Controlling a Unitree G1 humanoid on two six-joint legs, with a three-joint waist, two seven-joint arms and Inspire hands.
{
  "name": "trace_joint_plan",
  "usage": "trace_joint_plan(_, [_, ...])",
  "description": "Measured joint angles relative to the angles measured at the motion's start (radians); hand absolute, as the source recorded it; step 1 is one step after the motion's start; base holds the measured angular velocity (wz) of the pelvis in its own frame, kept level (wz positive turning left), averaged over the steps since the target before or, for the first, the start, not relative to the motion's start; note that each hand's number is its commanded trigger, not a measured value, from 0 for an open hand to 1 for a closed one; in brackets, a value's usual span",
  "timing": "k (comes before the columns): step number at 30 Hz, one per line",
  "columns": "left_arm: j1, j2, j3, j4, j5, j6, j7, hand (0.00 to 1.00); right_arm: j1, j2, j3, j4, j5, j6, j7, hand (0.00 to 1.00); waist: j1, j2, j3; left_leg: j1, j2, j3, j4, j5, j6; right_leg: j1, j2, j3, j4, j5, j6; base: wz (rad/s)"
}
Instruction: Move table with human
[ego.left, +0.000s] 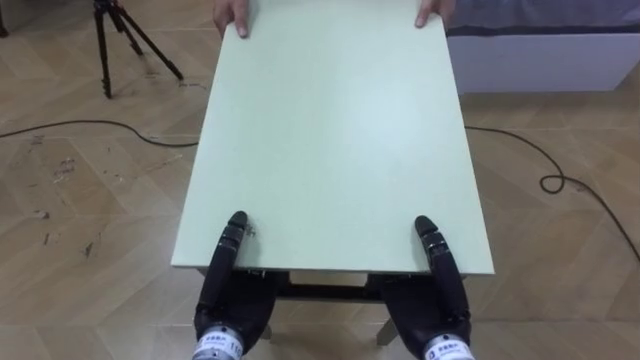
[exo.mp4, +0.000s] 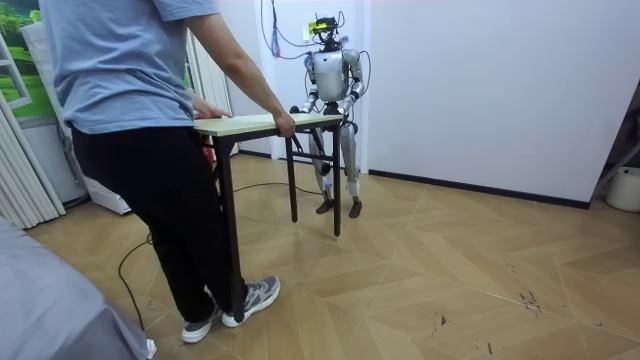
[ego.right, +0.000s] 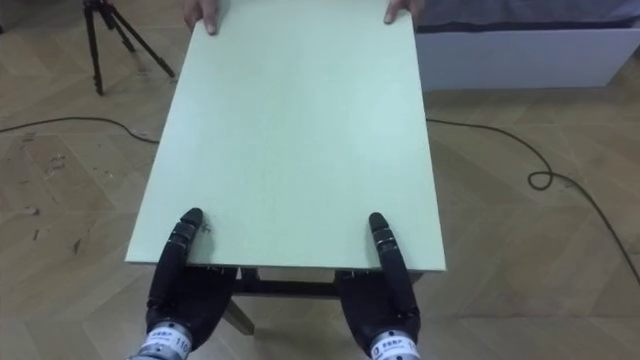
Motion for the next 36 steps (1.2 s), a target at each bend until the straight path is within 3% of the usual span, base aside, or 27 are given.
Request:
trace_joint_plan(6, [0.002,0.013,-0.026,0.000,-0.017,-0.024,0.001,1.00,-0.003,-0.014,0.009,0.000,0.008,-0.006,0.001,1.00,0.003,-0.016,0.0010,-0.012,0.000,0.002,0.009,0.000,0.000,-0.018,0.001,0.005,0.016,0.000,-0.001,-0.01])
trace_joint_plan(10, [0.008,0.014,-0.038,0.001,-0.020,-0.031,0.001,1.00,-0.001,-0.020,0.009,0.003,0.010,-0.015,0.001,1.00,0.002,-0.021,0.0054,-0.048,0.006,-0.001,0.078,-0.017,-0.004,-0.023,-0.001,-0.003,0.033,-0.008,-0.006,0.06])
trace_joint_plan(13, [0.008,0.019,-0.054,0.000,-0.026,-0.047,0.000,1.00,-0.002,-0.022,0.020,0.003,0.015,-0.024,0.001,1.00,0.008,-0.024,0.0064,-0.125,0.028,-0.010,0.230,-0.050,-0.018,-0.051,0.003,-0.012,0.086,-0.033,-0.020,0.04])
trace_joint_plan(15, [0.008,0.027,-0.057,0.000,-0.028,-0.047,0.000,1.00,-0.004,-0.023,0.022,0.008,0.014,-0.028,0.003,1.00,0.012,-0.025,0.0071,-0.189,0.042,-0.029,0.350,-0.051,-0.020,-0.065,0.007,-0.011,0.105,-0.043,-0.033,-0.02])
trace_joint_plan(16, [0.008,0.027,-0.060,0.000,-0.037,-0.047,-0.001,1.00,-0.006,-0.027,0.022,0.008,0.015,-0.031,0.007,1.00,0.025,-0.019,0.0074,-0.237,0.062,-0.031,0.436,-0.049,-0.021,-0.075,0.015,-0.012,0.111,-0.049,-0.044,-0.15])
trace_joint_plan(19, [0.008,0.035,-0.062,-0.001,-0.046,-0.048,-0.009,1.00,-0.003,-0.035,0.025,0.009,0.013,-0.038,0.015,1.00,0.038,-0.016,0.0060,-0.331,0.096,-0.061,0.590,-0.018,-0.035,-0.103,0.029,-0.038,0.120,-0.062,-0.076,-0.04])
trace_joint_plan(21, [0.028,0.031,-0.064,-0.001,-0.053,-0.047,-0.014,1.00,-0.002,-0.052,0.030,0.010,0.012,-0.037,0.017,1.00,0.052,0.000,0.0040,-0.341,0.128,-0.057,0.754,0.013,-0.032,-0.095,0.040,-0.070,0.122,-0.067,-0.089,-0.22])
trace_joint_plan(22, [0.042,0.031,-0.067,-0.001,-0.059,-0.047,-0.026,1.00,0.000,-0.062,0.040,0.010,0.011,-0.039,0.020,1.00,0.049,0.012,0.0018,-0.319,0.129,-0.061,0.831,0.031,-0.036,-0.085,0.048,-0.087,0.122,-0.067,-0.095,0.00])
trace_joint_plan(24, [0.041,0.034,-0.069,-0.001,-0.065,-0.043,-0.038,1.00,0.005,-0.059,0.049,0.009,0.013,-0.055,0.041,1.00,0.035,0.024,0.0032,-0.274,0.129,-0.066,0.820,0.049,-0.040,-0.095,0.057,-0.122,0.138,-0.070,-0.101,0.37])
trace_joint_plan(25, [0.032,0.035,-0.069,-0.001,-0.064,-0.039,-0.041,1.00,0.002,-0.058,0.048,0.009,0.013,-0.064,0.050,1.00,0.022,0.027,0.0050,-0.237,0.126,-0.067,0.763,0.015,-0.048,-0.119,0.058,-0.132,0.159,-0.071,-0.103,0.36])
trace_joint_plan(26, [0.030,0.037,-0.066,-0.001,-0.067,-0.040,-0.042,1.00,-0.003,-0.059,0.049,0.010,0.011,-0.065,0.050,1.00,0.011,0.026,0.0071,-0.203,0.118,-0.068,0.681,-0.040,-0.062,-0.132,0.053,-0.135,0.172,-0.071,-0.103,0.30])
trace_joint_plan(28, [0.029,0.036,-0.069,-0.001,-0.072,-0.039,-0.042,1.00,-0.004,-0.061,0.047,0.009,0.009,-0.066,0.051,1.00,-0.015,0.031,0.0076,-0.141,0.101,-0.073,0.557,-0.103,-0.075,-0.143,0.044,-0.143,0.169,-0.065,-0.101,0.33])
trace_joint_plan(29, [0.021,0.032,-0.069,-0.001,-0.071,-0.039,-0.046,1.00,-0.016,-0.063,0.041,0.008,0.009,-0.063,0.055,1.00,-0.023,0.047,0.0130,-0.117,0.105,-0.079,0.496,-0.148,-0.075,-0.164,0.044,-0.167,0.171,-0.052,-0.106,0.22])
trace_joint_plan(31, [0.001,0.033,-0.067,-0.001,-0.073,-0.039,-0.050,1.00,-0.038,-0.064,0.032,0.009,0.008,-0.056,0.056,1.00,-0.028,0.064,0.0193,-0.085,0.112,-0.080,0.386,-0.202,-0.078,-0.199,0.046,-0.181,0.178,-0.041,-0.106,0.10])
trace_joint_plan(33, [-0.029,0.032,-0.069,0.000,-0.073,-0.042,-0.050,1.00,-0.056,-0.055,0.018,0.009,0.008,-0.054,0.063,1.00,-0.028,0.068,0.0202,-0.073,0.100,-0.068,0.268,-0.225,-0.057,-0.253,0.038,-0.184,0.197,-0.011,-0.103,0.08])
trace_joint_plan(34, [-0.050,0.032,-0.070,0.005,-0.074,-0.047,-0.049,1.00,-0.068,-0.047,-0.006,0.010,-0.004,-0.037,0.064,1.00,-0.028,0.067,0.0196,-0.082,0.083,-0.058,0.213,-0.232,-0.040,-0.296,0.021,-0.182,0.206,0.013,-0.098,-0.03])
trace_joint_plan(35, [-0.066,0.031,-0.072,0.014,-0.079,-0.048,-0.049,1.00,-0.073,-0.038,-0.033,0.013,-0.027,-0.023,0.065,1.00,-0.027,0.064,0.0192,-0.106,0.060,-0.054,0.209,-0.219,-0.008,-0.317,-0.001,-0.176,0.200,0.038,-0.088,0.00])
trace_joint_plan(36, [-0.065,0.029,-0.075,0.016,-0.081,-0.048,-0.049,1.00,-0.071,-0.033,-0.041,0.014,-0.037,-0.018,0.066,1.00,-0.029,0.065,0.0192,-0.113,0.048,-0.053,0.209,-0.211,0.003,-0.320,-0.010,-0.169,0.194,0.051,-0.082,0.00])
